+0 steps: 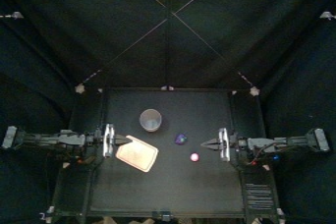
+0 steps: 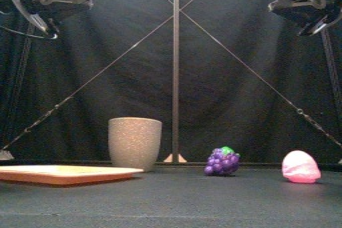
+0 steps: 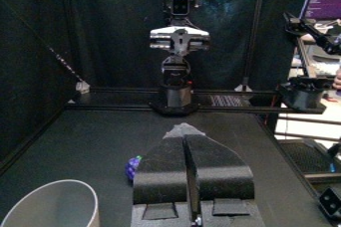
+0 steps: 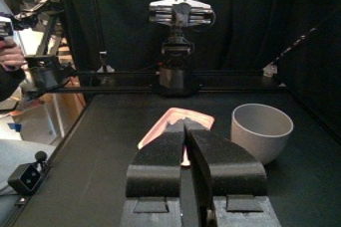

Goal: Pick the pink ball then place it on the pink plate
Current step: Pick the pink ball

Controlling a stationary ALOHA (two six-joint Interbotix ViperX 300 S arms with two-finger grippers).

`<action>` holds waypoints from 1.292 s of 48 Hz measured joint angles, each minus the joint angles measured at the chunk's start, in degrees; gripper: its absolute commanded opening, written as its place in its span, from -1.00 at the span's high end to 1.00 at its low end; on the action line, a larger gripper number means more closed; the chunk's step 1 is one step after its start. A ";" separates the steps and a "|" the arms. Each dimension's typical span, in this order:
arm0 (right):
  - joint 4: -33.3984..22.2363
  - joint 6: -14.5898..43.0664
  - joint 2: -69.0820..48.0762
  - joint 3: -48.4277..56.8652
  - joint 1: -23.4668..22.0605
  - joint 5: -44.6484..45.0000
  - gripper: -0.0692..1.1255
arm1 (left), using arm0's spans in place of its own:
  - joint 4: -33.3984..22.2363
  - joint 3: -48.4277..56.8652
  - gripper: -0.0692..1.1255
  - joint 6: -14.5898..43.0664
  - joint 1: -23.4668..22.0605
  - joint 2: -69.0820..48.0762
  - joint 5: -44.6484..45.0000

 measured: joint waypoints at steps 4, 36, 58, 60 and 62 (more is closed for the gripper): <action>0.00 -0.18 0.53 0.79 -0.88 0.26 0.73 | 0.09 0.00 0.74 0.00 0.44 0.00 -0.09; 8.35 2.29 22.85 3.16 -5.01 7.12 -0.57 | 0.00 0.26 0.74 0.09 1.14 0.09 -0.44; 8.61 2.29 36.91 -2.46 3.08 14.33 -0.57 | -0.09 1.49 0.74 0.00 3.34 0.09 -0.62; 8.61 2.29 38.23 -2.90 3.08 14.77 -0.57 | -0.09 1.49 0.74 0.00 3.25 0.09 -0.70; 8.53 2.29 39.29 -3.16 3.08 15.21 -0.57 | -0.26 1.49 0.74 0.00 3.25 0.09 -0.88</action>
